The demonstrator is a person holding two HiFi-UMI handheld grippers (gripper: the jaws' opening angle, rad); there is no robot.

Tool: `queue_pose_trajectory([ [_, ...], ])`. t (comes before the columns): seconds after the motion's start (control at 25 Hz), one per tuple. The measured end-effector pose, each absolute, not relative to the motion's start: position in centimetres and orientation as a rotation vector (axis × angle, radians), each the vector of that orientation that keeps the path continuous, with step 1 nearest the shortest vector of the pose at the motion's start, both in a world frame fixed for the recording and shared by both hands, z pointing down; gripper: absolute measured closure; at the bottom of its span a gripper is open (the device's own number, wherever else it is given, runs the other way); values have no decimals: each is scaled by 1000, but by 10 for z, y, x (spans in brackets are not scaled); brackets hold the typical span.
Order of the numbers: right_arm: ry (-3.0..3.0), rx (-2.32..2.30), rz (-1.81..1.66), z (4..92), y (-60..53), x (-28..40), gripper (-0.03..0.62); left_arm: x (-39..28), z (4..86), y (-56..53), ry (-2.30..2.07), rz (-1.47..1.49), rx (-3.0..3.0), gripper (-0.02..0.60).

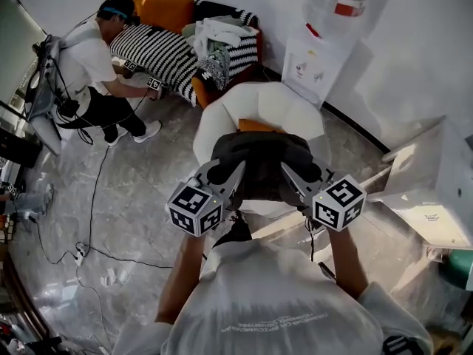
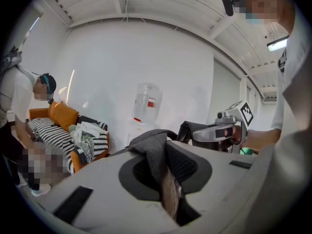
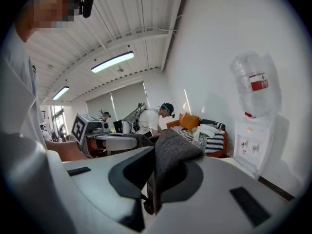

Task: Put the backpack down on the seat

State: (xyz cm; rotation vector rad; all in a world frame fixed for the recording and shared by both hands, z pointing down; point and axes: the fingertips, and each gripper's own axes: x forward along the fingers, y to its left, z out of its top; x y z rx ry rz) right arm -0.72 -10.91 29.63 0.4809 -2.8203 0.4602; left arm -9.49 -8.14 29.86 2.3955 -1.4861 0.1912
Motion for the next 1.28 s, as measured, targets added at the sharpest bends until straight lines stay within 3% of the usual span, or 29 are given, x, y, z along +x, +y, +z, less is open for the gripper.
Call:
queue_pose_trajectory([
  [0.64,-2767,547,517,322,-173,-80,560,-170,324,-153,-1395,207,2384,528],
  [1.28,-2681,595,671,387,-222,-111,560,-204,390,-210,-1267,240,2345,528],
])
